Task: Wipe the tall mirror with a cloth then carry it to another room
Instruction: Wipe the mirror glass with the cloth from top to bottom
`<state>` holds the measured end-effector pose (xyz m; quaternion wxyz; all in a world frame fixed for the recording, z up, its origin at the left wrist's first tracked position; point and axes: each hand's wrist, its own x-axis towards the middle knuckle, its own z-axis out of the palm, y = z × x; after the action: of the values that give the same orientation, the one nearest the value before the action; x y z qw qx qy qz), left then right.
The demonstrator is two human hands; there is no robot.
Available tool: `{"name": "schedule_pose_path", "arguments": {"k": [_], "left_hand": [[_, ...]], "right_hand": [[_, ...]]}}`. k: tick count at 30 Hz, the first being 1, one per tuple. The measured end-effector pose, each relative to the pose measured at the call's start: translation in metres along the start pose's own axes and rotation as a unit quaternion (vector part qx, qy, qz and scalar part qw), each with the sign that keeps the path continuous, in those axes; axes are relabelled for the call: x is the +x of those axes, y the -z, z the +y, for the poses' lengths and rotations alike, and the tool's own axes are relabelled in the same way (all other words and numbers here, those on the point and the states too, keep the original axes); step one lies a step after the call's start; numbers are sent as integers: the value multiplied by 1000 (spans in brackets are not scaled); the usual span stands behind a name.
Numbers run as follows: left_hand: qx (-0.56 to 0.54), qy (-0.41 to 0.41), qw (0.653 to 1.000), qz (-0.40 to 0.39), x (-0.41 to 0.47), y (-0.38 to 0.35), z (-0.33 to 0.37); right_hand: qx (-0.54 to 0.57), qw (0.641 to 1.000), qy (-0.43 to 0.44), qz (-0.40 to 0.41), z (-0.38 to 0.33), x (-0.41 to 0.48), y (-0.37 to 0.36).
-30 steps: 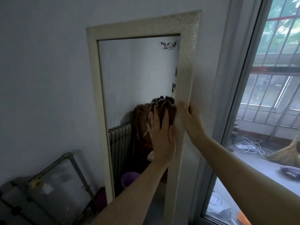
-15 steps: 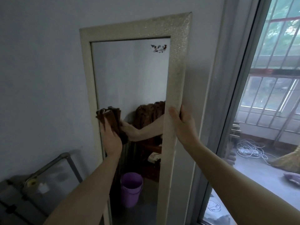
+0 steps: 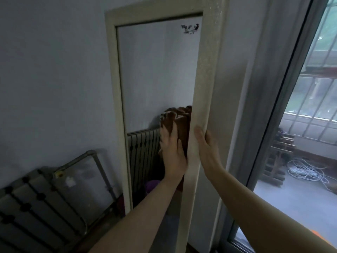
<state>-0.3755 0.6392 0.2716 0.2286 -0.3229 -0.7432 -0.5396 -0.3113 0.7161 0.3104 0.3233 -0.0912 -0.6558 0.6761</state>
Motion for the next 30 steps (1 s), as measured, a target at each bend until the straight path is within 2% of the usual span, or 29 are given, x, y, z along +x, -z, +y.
{"name": "schedule_pose_path", "arguments": {"k": [6,8,10,15,20,24,28,30], "left_hand": [[42,-137,990,-15,-1,-5,-11],[58,-147,987,-6,5,-1,-28],[55,-114,992,22,9,5,-49],[33,31,995,89,28,36,-108],[27,12,993,112,29,51,-156],[-7,85,985,150,32,54,-173],[-63,81,979,176,26,43,-175],[-79,45,981,170,19,34,-165]], "right_hand": [[5,1000,28,8,27,0,3],[-14,999,32,7,43,-6,2],[-32,998,49,12,62,-14,1],[-49,992,117,14,89,-23,-1],[-26,982,179,51,113,-25,-6],[-31,974,216,65,120,-25,-8],[-39,956,283,64,157,-28,-10],[-49,948,304,83,165,-26,-9]]}}
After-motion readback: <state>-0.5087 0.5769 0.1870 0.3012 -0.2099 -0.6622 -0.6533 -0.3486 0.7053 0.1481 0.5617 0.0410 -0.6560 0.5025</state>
